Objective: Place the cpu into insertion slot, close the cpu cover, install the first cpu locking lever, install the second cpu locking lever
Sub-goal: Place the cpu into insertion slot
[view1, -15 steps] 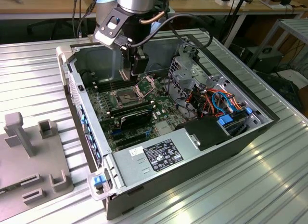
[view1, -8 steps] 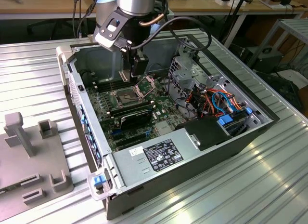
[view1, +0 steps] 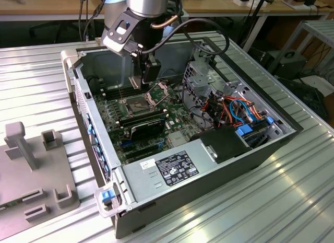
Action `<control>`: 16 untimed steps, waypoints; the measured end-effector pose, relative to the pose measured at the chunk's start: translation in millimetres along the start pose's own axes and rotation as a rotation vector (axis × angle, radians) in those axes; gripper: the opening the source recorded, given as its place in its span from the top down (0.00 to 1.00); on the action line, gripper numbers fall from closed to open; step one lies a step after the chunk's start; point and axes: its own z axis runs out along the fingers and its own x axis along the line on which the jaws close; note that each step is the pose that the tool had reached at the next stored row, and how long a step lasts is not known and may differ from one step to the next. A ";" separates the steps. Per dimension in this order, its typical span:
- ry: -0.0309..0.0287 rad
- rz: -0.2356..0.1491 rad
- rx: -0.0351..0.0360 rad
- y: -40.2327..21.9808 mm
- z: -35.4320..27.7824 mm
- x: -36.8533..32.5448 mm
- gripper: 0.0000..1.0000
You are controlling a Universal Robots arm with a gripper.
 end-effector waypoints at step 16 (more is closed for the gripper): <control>-0.0002 0.000 0.0001 -1.0 22.5 0.5 0.45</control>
